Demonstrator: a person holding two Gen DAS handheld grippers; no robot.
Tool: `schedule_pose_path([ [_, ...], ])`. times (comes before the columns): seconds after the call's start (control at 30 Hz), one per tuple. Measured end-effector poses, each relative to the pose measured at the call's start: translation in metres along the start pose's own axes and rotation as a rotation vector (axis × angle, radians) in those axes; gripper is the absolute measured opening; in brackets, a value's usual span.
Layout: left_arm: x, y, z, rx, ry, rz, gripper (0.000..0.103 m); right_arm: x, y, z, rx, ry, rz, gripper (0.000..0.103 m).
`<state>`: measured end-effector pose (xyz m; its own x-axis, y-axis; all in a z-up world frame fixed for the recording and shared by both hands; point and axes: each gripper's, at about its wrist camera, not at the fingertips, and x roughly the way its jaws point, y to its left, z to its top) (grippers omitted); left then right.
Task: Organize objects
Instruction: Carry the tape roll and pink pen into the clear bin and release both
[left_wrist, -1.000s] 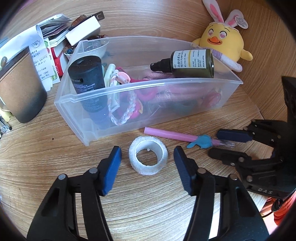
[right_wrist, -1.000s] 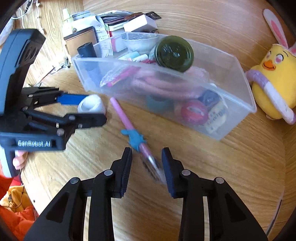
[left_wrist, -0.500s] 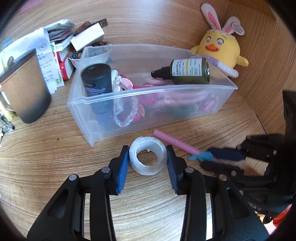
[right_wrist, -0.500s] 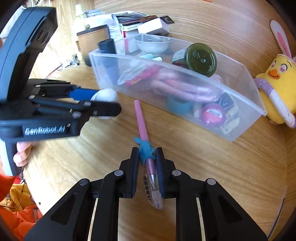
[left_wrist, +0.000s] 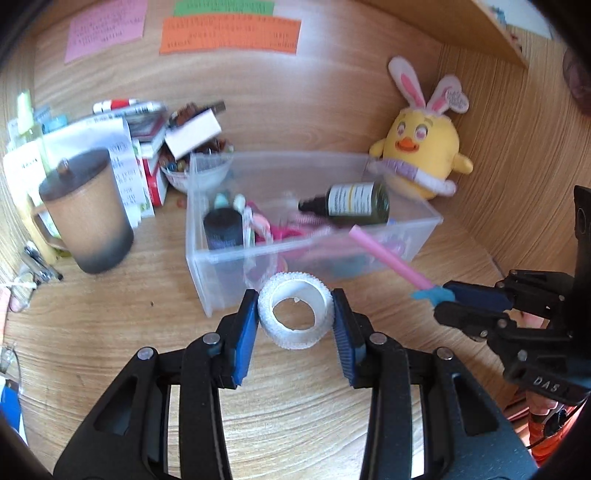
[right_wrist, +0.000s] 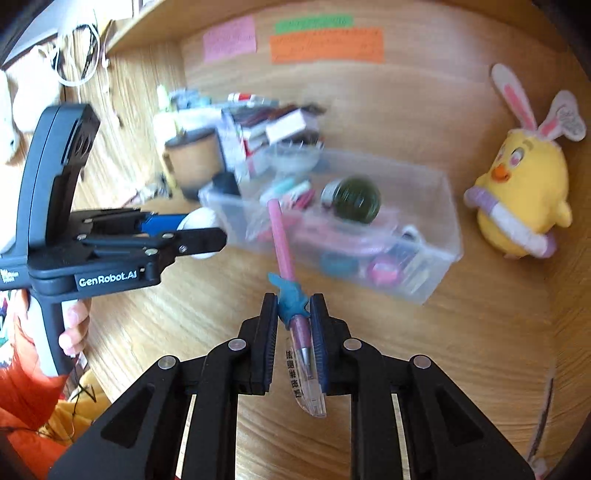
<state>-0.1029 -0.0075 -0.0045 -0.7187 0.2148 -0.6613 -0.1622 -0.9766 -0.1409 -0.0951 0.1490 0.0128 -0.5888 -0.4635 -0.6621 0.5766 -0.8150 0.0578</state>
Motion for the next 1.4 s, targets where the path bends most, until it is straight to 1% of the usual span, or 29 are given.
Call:
schedule_pose_path([
  [0.13, -0.011, -0.001, 0.014, -0.008, -0.048, -0.005, 0.039, -0.011, -0.004, 0.011, -0.002, -0.05, -0.042, 0.016],
  [0.3, -0.023, -0.005, 0.036, -0.004, -0.105, -0.001, 0.039, -0.018, -0.013, 0.029, 0.01, -0.096, -0.073, 0.016],
  [0.43, -0.027, -0.009, 0.053, 0.006, -0.143, -0.002, 0.039, -0.013, -0.02, 0.042, 0.026, -0.118, -0.119, 0.016],
  [0.53, -0.022, -0.013, 0.064, 0.021, -0.151, 0.016, 0.039, -0.007, -0.029, 0.051, 0.047, -0.122, -0.14, 0.016],
  [0.63, -0.008, -0.014, 0.072, 0.024, -0.131, 0.041, 0.039, 0.002, -0.039, 0.06, 0.072, -0.117, -0.166, 0.016],
  [0.7, 0.004, -0.012, 0.076, 0.023, -0.103, 0.04, 0.039, 0.009, -0.047, 0.065, 0.093, -0.108, -0.168, 0.016],
  [0.83, 0.033, -0.01, 0.081, 0.031, -0.039, 0.049, 0.039, 0.029, -0.065, 0.073, 0.143, -0.072, -0.18, 0.016],
  [0.97, 0.057, -0.011, 0.08, 0.044, 0.015, 0.051, 0.039, 0.047, -0.072, 0.074, 0.153, -0.033, -0.193, 0.016],
  [1.2, 0.077, -0.009, 0.075, 0.052, 0.051, 0.055, 0.039, 0.073, -0.077, 0.069, 0.144, 0.027, -0.194, 0.016],
  [1.4, 0.082, -0.007, 0.073, 0.047, 0.069, 0.048, 0.04, 0.082, -0.076, 0.066, 0.142, 0.06, -0.169, 0.017],
])
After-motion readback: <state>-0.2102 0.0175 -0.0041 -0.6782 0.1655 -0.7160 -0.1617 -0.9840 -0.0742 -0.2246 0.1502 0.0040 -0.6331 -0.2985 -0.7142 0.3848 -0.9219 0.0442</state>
